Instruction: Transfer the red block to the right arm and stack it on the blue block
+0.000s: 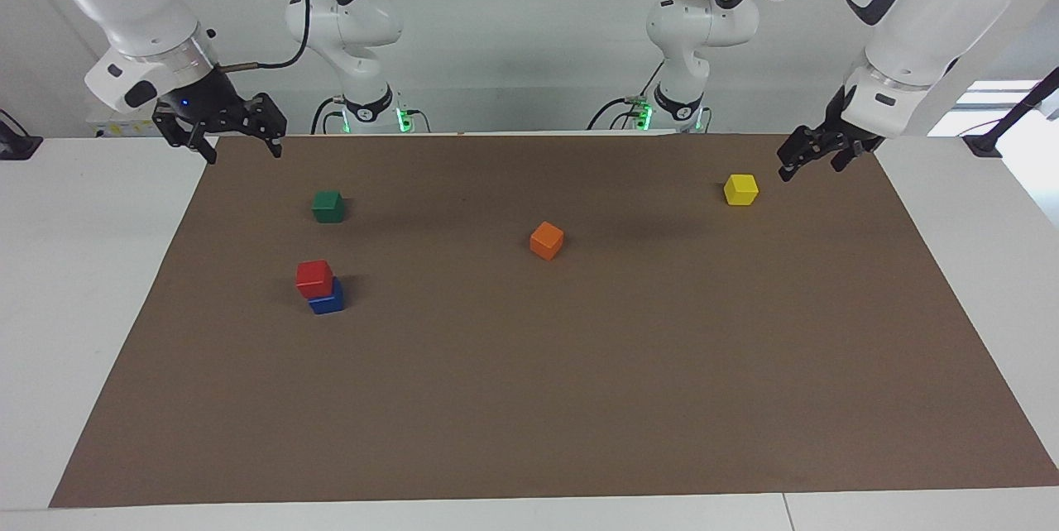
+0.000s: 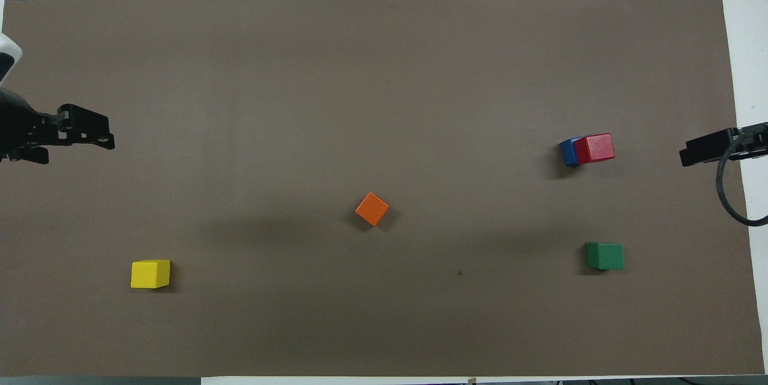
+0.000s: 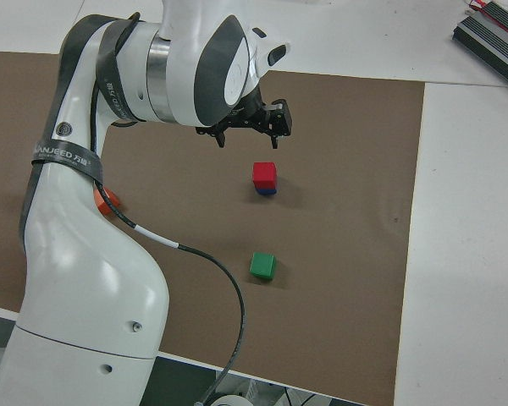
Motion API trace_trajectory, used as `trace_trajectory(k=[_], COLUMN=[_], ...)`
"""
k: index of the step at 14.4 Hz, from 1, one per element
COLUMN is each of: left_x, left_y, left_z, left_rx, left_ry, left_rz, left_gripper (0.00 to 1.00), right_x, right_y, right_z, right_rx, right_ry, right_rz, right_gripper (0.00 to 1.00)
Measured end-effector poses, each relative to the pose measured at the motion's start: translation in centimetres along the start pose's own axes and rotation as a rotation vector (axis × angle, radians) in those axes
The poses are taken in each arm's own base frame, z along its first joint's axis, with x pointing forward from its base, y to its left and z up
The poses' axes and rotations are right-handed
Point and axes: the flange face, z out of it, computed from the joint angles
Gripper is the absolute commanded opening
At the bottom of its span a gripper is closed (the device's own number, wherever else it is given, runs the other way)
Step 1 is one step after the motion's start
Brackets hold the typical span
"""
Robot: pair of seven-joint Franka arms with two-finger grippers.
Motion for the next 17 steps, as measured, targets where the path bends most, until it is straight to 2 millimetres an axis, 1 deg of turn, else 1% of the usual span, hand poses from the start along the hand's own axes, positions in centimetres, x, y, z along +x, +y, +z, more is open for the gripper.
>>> trace_trajectory(k=[1,3,11,17], left_x=[-0.2,-0.3,-0.2,-0.2], left_y=[0.8,1.3,1.0,1.0], left_z=[0.0,0.0,0.0,0.0], left_rx=[0.005,0.012,0.018,0.018], left_ry=[0.001,0.002,0.004,0.004], left_rz=[0.015,0.026,0.022,0.022], left_gripper=[1.00,1.00,1.00,1.00], right_x=[0.0,0.0,0.1,-0.1], right_y=[0.0,0.0,0.3,1.4], right_z=[0.0,0.0,0.5,0.6], right_rx=[0.000,0.000,-0.003,-0.002], right_ry=[0.000,0.000,-0.001,-0.002], right_rz=[0.000,0.000,0.004,0.025], right_gripper=[1.00,1.00,1.00,1.00])
